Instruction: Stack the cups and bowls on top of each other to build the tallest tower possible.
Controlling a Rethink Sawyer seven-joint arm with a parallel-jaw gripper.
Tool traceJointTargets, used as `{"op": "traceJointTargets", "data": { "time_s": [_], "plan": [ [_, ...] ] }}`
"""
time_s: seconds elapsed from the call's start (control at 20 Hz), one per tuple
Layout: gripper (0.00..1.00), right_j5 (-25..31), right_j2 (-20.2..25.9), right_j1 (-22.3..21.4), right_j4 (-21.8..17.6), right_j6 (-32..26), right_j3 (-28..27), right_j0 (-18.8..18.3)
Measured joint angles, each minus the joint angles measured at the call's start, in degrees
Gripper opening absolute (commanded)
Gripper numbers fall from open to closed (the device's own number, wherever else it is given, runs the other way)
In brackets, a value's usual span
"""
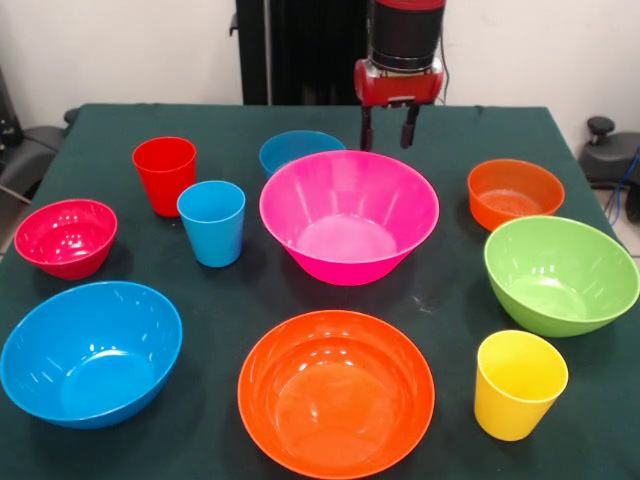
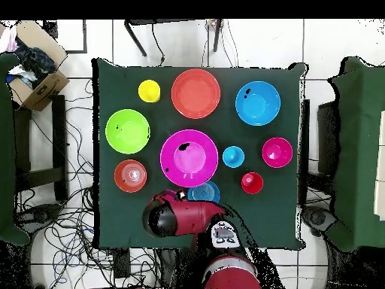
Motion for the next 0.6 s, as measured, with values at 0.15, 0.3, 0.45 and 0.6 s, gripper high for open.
{"op": "traceJointTargets", "data": {
  "time_s": [0.15, 0.3, 0.45, 0.6],
  "plan": [
    [1.00, 0.02, -0.09, -0.19, -1.85, 0.00, -1.07, 0.01],
    [1.00, 0.02, -0.09, -0.46, -3.35, 0.00, -1.93, 0.01],
    [1.00, 0.01, -0.08, -0.59, -4.96, 0.00, -2.96, -0.05],
    [1.00, 0.02, -0.09, -0.58, -6.09, 0.00, -3.65, -0.16]
  ]
}}
